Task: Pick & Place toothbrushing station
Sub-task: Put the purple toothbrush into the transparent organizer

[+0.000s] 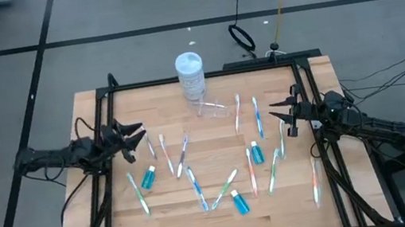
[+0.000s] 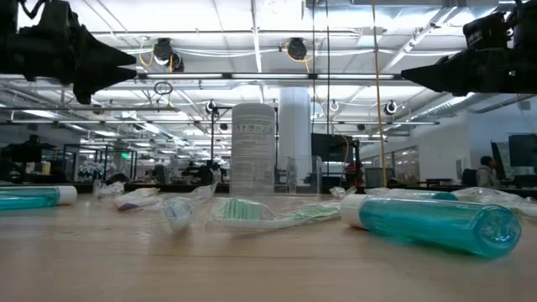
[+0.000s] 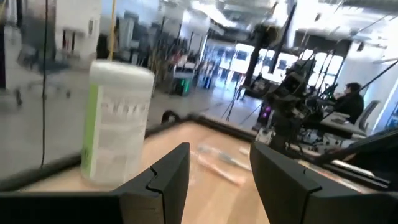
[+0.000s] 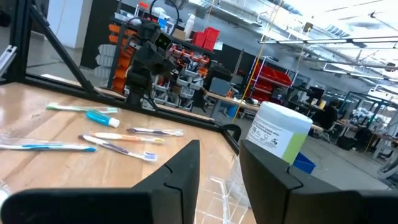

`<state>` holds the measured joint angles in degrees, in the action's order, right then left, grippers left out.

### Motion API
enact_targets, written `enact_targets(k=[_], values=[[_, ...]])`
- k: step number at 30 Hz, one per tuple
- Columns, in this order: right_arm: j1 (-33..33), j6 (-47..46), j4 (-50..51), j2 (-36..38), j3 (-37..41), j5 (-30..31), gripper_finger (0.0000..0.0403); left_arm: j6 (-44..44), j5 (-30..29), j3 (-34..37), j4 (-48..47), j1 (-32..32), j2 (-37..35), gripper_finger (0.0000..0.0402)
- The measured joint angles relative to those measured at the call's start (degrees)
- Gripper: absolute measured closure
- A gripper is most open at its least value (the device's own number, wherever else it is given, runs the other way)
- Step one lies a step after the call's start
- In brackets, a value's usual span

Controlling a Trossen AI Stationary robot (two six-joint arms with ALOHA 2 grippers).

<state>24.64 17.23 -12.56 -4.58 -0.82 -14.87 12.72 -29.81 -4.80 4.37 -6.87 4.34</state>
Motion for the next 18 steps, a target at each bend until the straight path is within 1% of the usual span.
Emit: enact_targets(k=[2, 5, 7, 9, 13, 16, 18], values=[[0.0, 0.0, 0.5, 0.0, 0.0, 0.0, 0.0298, 6.5, -3.0, -3.9, -8.0, 0.2, 2.9, 0.0229], [0.0, 0.1, 0.9, 0.0, 0.0, 0.0, 0.0298, 18.3, -9.8, -10.1, -23.4, 1.3, 8.4, 0.0229], [0.0, 0.1, 1.0, 0.0, 0.0, 0.0, 0.0298, 25.5, -12.1, -13.4, -30.6, 2.4, 12.6, 0.0229], [0.0, 0.1, 0.9, 0.0, 0.0, 0.0, 0.0298, 32.2, -11.7, -15.7, -34.2, 3.9, 16.9, 0.0229], [0.0, 0.2, 0.9, 0.0, 0.0, 0.0, 0.0298, 43.2, -7.9, -17.3, -34.9, 7.3, 25.9, 0.0229], [0.0, 0.2, 0.9, 0.0, 0.0, 0.0, 0.0298, 49.1, -3.1, -17.3, -34.8, 10.7, 32.7, 0.0229], [0.0, 0.4, 0.9, 0.0, 0.0, 0.0, 0.0298, 50.7, -0.3, -17.3, -34.8, 13.3, 37.2, 0.0229]])
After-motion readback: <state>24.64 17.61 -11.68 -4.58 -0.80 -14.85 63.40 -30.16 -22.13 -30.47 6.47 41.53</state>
